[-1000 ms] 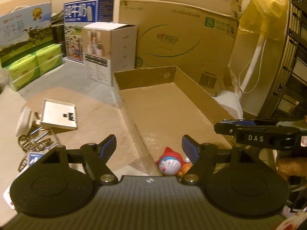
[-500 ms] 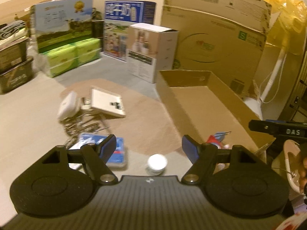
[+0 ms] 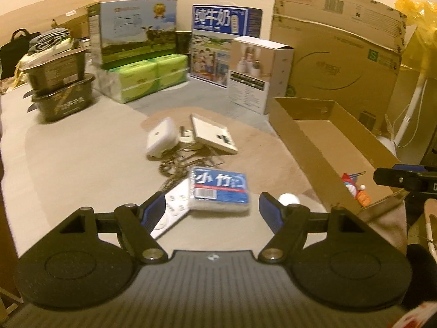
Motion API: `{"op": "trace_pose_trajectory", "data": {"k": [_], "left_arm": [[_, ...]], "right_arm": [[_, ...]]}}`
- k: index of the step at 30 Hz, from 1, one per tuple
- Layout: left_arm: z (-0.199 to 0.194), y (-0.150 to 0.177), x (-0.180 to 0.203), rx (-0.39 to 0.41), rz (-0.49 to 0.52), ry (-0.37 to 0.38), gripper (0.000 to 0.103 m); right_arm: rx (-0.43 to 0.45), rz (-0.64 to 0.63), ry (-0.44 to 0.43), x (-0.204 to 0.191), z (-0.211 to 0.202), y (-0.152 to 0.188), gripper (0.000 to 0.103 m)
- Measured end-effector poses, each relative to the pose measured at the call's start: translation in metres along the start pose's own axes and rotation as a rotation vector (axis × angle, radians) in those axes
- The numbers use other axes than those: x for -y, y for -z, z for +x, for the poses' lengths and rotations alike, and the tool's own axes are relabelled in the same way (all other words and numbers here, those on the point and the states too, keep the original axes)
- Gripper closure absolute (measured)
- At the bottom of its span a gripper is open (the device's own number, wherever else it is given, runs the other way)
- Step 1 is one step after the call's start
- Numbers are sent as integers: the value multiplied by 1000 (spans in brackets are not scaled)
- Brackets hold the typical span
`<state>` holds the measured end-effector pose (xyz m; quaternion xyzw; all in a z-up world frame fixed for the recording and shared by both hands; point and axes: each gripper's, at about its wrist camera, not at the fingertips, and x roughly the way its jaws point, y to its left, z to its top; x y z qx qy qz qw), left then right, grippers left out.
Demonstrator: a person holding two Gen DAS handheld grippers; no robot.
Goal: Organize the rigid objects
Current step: 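Move both grippers back from the box toward the remaining table items, then grasp the white jar with the right gripper while the left gripper grasps the blue floss box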
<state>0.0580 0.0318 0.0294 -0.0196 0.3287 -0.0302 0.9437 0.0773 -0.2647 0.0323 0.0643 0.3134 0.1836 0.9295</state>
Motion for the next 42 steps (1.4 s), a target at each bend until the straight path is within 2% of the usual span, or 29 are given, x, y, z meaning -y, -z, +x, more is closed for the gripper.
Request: {"op": "trace_pose_trajectory", "data": {"k": [15,34,42], "left_arm": [[4,12,-26,-10,13,-53,29],[38,13,-42,-24,19,-55,28],[59,14,-41,-35,24,-31,27]], "right_arm": [[-23,-125,-28,-54,16,18,27],[-69,-201,1,-84,80,38,28],[-93,-246,41,-89,111,49,48]]}}
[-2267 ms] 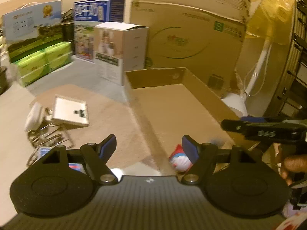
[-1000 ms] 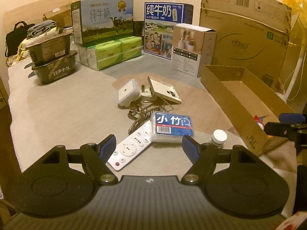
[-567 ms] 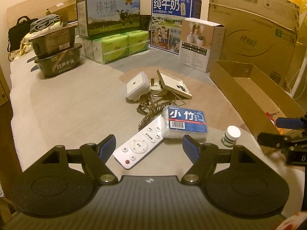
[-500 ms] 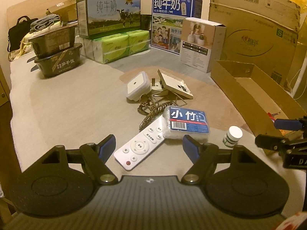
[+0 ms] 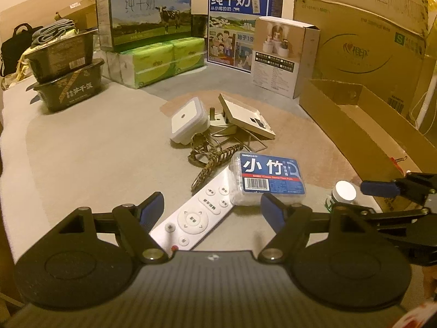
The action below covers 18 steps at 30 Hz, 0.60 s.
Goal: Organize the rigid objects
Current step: 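Grasp the white jar with the right gripper while the left gripper grasps the blue floss box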
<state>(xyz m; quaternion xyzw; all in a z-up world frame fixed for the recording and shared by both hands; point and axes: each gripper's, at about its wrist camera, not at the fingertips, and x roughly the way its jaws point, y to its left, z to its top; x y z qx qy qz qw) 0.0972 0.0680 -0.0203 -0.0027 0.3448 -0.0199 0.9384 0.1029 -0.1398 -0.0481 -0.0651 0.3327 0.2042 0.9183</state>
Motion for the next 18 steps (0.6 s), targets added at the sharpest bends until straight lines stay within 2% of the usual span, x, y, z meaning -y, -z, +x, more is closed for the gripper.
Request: {"op": "trace_pose_trajectory", "data": {"k": [7,9,18], "left_arm": [[13,1,5,-4,11,28,27],[15,1,7,-3,14,35,27],[21,-2,21,10,44,61,19]], "right_arm": [[-12,-11,15,4,16,2,63],[-14,-4,10,6,18,2,72],[24,16,7,12,8,-6,72]]}}
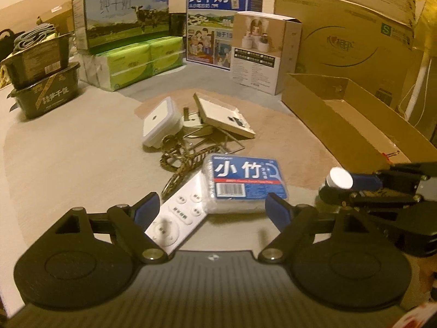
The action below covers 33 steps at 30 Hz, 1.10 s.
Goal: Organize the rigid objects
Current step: 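Grasp the white jar with the right gripper while the left gripper grasps the blue floss box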
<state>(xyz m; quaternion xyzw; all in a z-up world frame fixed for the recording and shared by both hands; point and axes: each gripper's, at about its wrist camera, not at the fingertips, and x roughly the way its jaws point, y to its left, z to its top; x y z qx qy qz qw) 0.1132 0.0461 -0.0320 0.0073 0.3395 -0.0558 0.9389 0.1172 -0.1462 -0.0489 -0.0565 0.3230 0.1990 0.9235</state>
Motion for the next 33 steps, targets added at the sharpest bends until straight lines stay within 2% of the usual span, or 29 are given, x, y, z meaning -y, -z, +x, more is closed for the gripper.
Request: {"op": "trace_pose_trajectory", "data": {"k": [7,13,17,20,23,26,33], "left_arm": [[11,-6,16,20,23,-8,7],[29,-8,34,24,37,-29,5],[42,-7,45,17,55,-53,5],[50,-5,54,22,92,-105,5],[56,-3,56,16,111,-141,9],[56,-2,57,9,118,-136,17],[45,-2,51,-4,96,-111,18]], "right_arm": [[68,5,36,10,-14,-14,72],[93,17,55,19,-19,-20,72],[94,26,66,26,-19,-20,72],[96,30,70,30,-20,-19,72],[96,32,71,33,-19,-20,72],[98,38,72,34,-18,-20,72],[104,45,66,34,-21,-21,72]]}}
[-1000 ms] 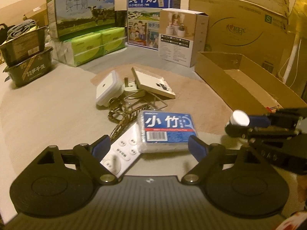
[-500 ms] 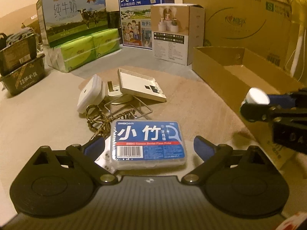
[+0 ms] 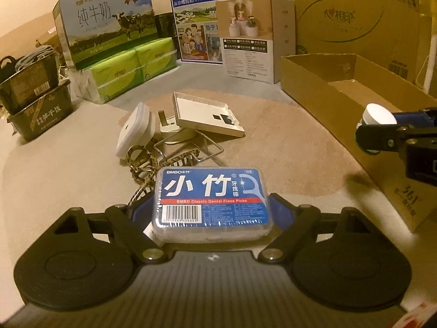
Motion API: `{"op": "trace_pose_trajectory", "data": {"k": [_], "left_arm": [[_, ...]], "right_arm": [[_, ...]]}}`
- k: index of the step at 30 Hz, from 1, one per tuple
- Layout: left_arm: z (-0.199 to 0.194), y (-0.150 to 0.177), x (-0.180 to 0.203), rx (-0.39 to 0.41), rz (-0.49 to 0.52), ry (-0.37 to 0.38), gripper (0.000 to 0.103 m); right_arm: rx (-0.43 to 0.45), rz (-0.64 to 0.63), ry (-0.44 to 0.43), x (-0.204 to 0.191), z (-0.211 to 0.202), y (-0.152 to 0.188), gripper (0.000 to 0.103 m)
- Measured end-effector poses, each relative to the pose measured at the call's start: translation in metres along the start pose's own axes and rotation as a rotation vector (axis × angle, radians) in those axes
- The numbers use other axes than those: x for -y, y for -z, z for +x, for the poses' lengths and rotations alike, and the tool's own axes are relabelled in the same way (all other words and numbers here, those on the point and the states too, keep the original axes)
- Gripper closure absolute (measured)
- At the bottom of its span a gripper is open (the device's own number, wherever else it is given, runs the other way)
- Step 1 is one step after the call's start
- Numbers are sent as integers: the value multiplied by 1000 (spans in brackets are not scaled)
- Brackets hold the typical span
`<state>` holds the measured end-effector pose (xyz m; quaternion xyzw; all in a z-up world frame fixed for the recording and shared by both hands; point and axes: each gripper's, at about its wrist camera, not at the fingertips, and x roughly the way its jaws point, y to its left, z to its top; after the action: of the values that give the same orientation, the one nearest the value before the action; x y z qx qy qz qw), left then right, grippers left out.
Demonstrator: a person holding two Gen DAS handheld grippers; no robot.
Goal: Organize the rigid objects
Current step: 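Grasp the white jar with the right gripper while the left gripper grasps the blue floss box, then carry the floss box into the cardboard box and release it while the right gripper drops the jar there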
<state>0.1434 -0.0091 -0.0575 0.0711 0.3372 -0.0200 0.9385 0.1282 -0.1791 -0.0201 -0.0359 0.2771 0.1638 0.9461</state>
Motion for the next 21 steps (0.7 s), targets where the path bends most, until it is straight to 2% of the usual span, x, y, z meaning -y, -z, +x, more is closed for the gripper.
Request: {"op": "trace_pose_trajectory", "data": {"k": [5,21], "left_arm": [[-19,-1,-5,-2,-22,34,18],[-78,-11,-2,34,-72,67,18]], "right_arm": [[6,17,-2,2,-8,-3,72],[14,64,13,13,-54,-4,72]]}}
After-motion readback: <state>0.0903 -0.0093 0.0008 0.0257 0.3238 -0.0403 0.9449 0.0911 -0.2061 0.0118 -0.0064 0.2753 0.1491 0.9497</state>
